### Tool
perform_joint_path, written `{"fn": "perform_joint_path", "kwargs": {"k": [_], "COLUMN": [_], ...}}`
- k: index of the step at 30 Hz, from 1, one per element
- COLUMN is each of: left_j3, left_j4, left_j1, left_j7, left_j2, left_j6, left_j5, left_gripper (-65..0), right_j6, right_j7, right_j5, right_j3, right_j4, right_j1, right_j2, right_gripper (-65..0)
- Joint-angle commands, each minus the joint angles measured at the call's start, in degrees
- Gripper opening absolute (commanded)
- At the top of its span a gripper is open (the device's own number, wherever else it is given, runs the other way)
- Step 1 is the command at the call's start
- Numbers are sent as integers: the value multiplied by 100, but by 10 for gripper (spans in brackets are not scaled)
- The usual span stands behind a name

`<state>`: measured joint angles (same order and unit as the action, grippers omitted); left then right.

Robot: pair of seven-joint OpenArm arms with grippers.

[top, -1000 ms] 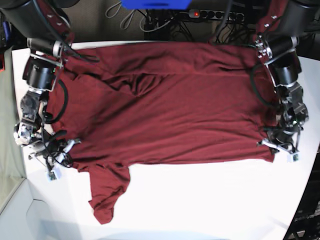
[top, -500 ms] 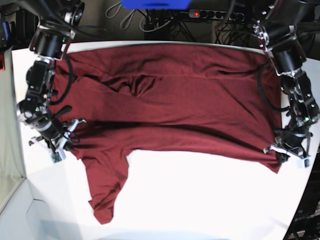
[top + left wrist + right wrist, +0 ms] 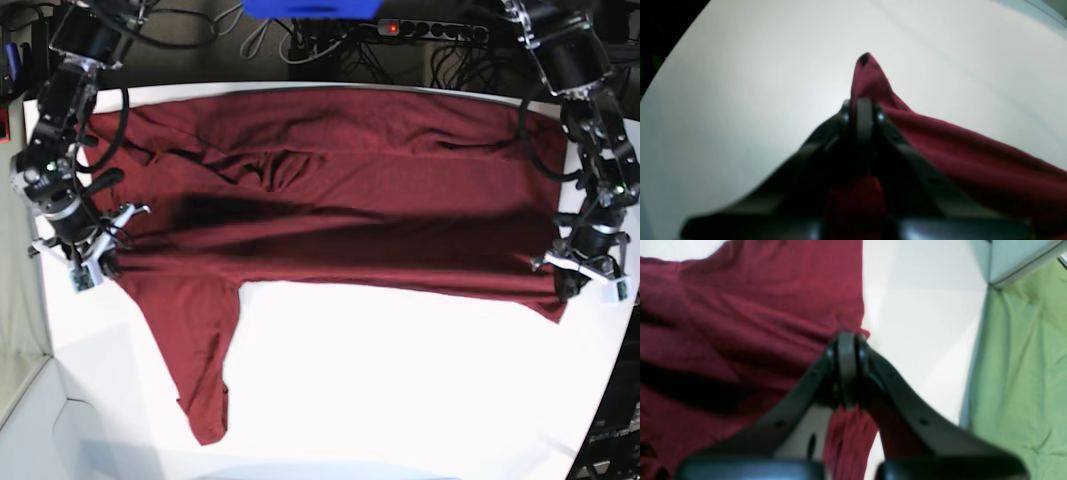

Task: Layout the t-shirt on the table in an organized manner, then fold the t-shirt properly
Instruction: 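Lift the hem with both grippers and fold it toward the collar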

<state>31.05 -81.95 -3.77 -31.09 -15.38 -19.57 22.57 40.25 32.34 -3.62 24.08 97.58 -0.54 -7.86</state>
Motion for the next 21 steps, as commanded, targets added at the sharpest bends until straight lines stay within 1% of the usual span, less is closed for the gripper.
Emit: {"fn": "perform_joint_path", "kwargs": {"k": [1, 4, 11, 12, 14, 17, 21], "left_j3": [29, 29, 82, 170, 442, 847, 952], "left_j4": [-249, -495, -1093, -1163, -1286, -1400, -1427], "left_j1": [3, 206, 821, 909, 1058, 1181, 1296], "left_j7": [168, 168, 168, 168, 168, 142, -157], "left_j2": [-111, -102, -84, -76, 65, 135, 135], "left_j6": [-25, -25, -25, -25, -60, -69, -78], "left_j5": [121, 156, 156, 156, 227, 394, 649], "left_gripper": [-650, -650, -650, -650, -650, -650, -650], "right_j6": [-25, -25, -25, -25, -25, -25, -25], "right_j7": [-161, -161, -161, -161, -161, -161, -161], "right_j5": [102, 296, 340, 375, 524, 691, 691], "right_j3": [76, 155, 225, 225, 313, 366, 366], "right_j4": [198, 374, 673, 673, 673, 673, 673], "right_j1": [-4, 190, 735, 788, 893, 955, 1025], "right_j2": [-63, -89, -80, -80, -80, -80, -98], "right_gripper": [-650, -650, -650, -650, -650, -650, -650]}}
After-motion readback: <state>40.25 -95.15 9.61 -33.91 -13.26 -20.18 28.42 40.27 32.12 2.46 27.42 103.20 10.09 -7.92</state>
